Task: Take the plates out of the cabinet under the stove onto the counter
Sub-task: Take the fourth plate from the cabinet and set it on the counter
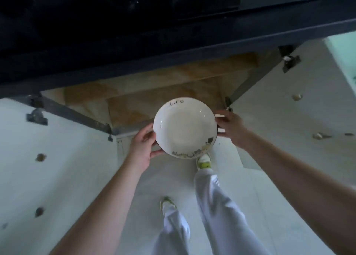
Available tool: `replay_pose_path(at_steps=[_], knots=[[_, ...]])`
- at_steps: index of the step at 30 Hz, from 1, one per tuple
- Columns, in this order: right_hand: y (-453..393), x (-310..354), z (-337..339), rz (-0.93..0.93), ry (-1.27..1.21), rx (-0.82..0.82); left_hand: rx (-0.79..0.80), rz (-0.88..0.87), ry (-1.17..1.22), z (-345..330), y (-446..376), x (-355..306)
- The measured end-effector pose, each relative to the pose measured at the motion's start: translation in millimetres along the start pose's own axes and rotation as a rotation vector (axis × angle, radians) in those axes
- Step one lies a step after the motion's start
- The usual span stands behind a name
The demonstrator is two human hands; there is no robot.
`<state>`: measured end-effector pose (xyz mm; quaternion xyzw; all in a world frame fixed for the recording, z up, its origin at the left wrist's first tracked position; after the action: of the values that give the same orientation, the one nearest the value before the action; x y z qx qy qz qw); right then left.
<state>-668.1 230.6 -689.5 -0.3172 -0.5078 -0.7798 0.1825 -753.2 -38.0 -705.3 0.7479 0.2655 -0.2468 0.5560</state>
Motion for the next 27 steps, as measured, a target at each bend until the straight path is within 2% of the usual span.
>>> replay_pose_path(at_steps=[8,15,23,27], knots=[[193,41,11,0.049,-0.066,0.066,0.046,-0.036,-0.062,23,185,-66],[300,65,53,0.132,-0.115,0.052,0.096,-0.087,-0.070,4,298,-109],[366,56,106,0.215,-0.121,-0.003,0.165,-0.198,-0.075,-43,377,-105],[407,23,148,0.232,-0.176,-0.091,0.183,-0.145,-0.125,-81,408,-68]])
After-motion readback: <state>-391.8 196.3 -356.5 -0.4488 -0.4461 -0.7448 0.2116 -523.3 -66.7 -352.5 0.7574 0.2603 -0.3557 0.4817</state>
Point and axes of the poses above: each hand's wrist, its own y-axis away from the middle knuckle, its own z-axis out of the back of the hand, x = y × z, the point moved 3 cm from there along -y, towards the middle knuckle, and after that the axes turned 11 degrees about y, right-handed, at the moved point
